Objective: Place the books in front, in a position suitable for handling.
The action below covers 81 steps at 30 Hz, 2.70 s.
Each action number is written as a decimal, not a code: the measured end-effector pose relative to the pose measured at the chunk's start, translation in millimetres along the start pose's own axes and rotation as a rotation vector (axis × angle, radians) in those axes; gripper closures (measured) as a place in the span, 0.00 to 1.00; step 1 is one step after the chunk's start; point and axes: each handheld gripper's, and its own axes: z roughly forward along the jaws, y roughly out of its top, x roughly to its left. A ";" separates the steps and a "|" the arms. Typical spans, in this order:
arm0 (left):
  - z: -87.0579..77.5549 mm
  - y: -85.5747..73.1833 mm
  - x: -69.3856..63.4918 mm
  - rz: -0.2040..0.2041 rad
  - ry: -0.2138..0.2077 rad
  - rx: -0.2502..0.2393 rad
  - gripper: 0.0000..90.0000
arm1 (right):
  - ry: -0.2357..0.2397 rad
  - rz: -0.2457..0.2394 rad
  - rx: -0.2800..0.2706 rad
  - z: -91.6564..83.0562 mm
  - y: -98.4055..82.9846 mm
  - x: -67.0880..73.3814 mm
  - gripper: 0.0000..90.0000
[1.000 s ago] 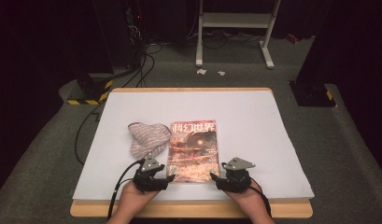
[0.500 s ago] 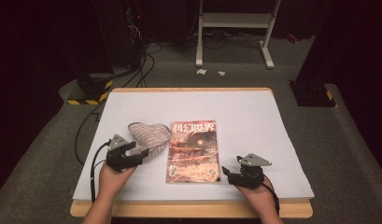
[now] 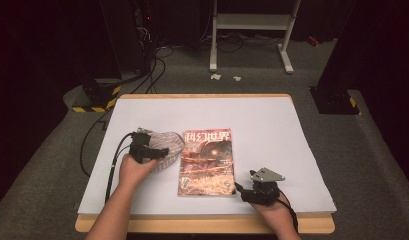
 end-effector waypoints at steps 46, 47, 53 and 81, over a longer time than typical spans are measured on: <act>-47.4 -61.9 -19.0 0.202 -0.175 -0.334 0.64 | -0.064 0.021 -0.040 -8.0 5.7 -15.1 0.37; -48.1 -62.4 -20.3 0.203 -0.181 -0.335 0.64 | -0.068 0.024 -0.048 -9.1 5.1 -15.3 0.37; -49.3 -67.9 -32.9 0.235 -0.178 -0.353 0.63 | -0.060 0.061 -0.089 -14.2 3.5 -21.9 0.35; -23.1 -83.7 -119.7 0.396 -0.270 -0.236 0.63 | -0.089 0.090 -0.075 -18.7 -6.7 -32.2 0.35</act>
